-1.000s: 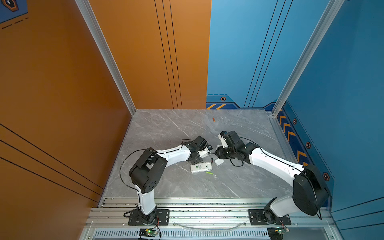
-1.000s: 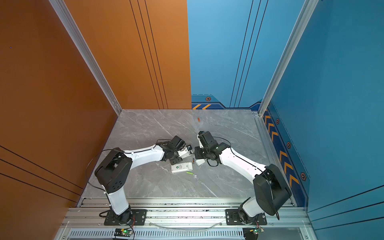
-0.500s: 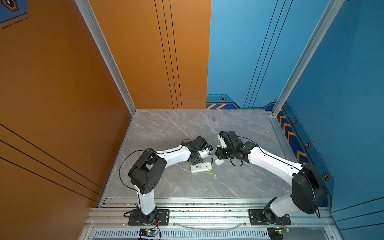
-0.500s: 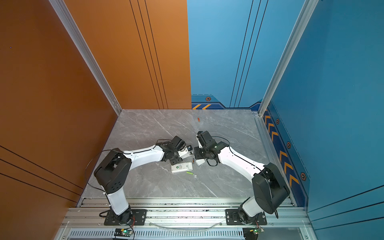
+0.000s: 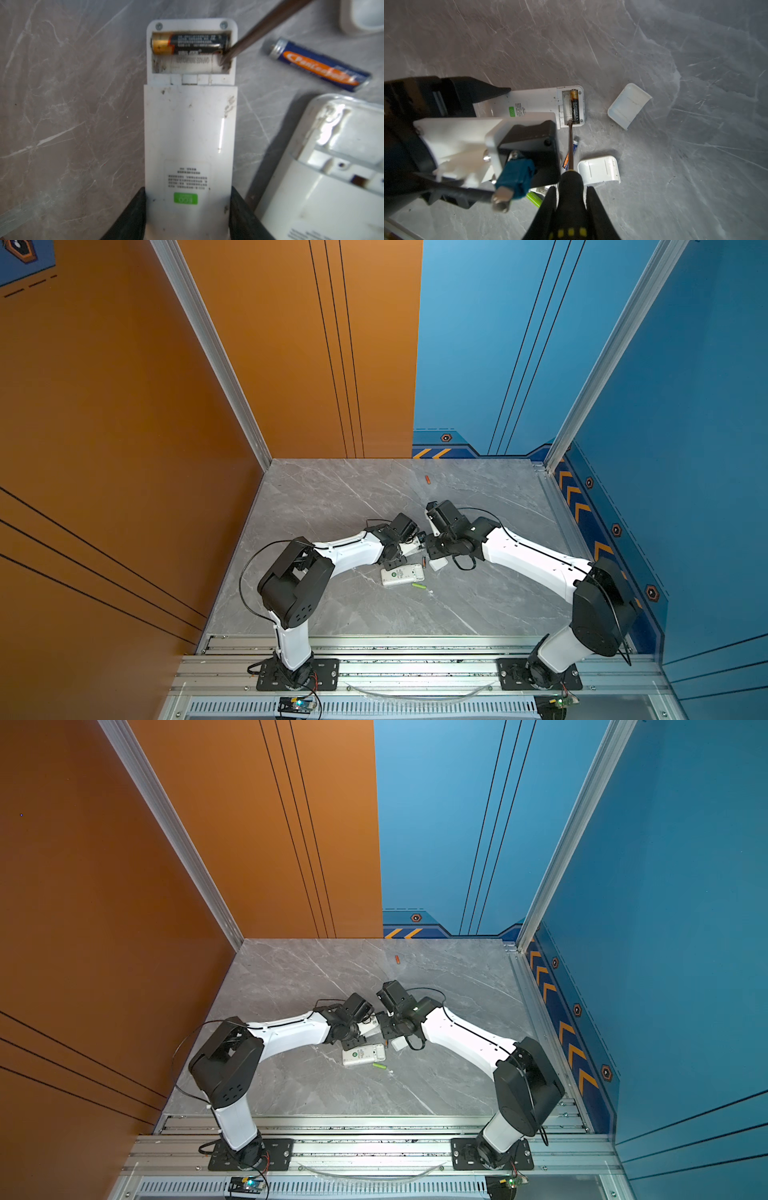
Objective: Unload the batteries from the remote control
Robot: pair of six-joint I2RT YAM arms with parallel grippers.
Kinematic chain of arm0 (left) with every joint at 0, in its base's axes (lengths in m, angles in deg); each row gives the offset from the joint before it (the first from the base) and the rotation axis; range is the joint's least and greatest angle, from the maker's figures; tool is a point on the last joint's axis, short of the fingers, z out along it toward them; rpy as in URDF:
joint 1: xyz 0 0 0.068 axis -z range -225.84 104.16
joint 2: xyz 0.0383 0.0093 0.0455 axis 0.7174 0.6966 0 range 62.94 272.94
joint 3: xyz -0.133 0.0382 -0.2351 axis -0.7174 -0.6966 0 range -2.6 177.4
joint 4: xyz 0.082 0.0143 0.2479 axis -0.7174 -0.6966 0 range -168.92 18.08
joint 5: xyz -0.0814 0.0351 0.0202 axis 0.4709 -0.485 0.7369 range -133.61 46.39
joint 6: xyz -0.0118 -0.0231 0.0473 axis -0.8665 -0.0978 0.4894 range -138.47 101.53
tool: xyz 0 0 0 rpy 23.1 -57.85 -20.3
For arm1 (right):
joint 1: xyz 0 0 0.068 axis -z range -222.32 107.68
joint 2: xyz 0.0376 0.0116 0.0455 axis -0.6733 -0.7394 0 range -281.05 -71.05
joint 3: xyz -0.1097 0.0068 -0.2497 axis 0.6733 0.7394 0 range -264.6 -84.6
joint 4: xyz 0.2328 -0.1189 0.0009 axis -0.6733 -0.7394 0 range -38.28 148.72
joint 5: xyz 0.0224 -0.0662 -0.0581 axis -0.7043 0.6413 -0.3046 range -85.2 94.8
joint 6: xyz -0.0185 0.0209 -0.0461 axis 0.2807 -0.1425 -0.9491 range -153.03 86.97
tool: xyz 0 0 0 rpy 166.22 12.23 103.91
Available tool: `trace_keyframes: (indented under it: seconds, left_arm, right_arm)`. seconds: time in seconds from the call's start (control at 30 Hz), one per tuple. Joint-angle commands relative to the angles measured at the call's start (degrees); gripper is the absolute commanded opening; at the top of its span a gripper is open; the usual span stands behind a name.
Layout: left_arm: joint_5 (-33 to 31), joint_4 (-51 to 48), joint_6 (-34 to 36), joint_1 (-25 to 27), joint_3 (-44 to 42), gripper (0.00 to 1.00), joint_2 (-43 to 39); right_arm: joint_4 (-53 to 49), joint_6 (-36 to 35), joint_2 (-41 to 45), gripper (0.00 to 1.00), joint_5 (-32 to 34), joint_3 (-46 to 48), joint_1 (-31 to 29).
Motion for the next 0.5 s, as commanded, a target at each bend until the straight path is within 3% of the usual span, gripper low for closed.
trace_keyframes:
  seconds: [0.0,0.3,0.47]
  left_arm:
    - [-3.0,-3.9,0.8,0.4,1.6,0.2,-1.0]
    - [-1.0,-6.2,-1.7,0.2,2.3,0.19,-1.3]
    - [1.1,-6.9,-2.7,-0.1,2.6,0.19,-1.3]
  right_arm:
    - [-8.7,-0.7,-2.0,0.0,13.8,-2.9,-3.6]
    - [-5.3,9.7,-1.6,0.0,41.9,0.5,-17.5]
    - [-3.3,16.3,-4.1,0.0,46.0,3.6,-19.9]
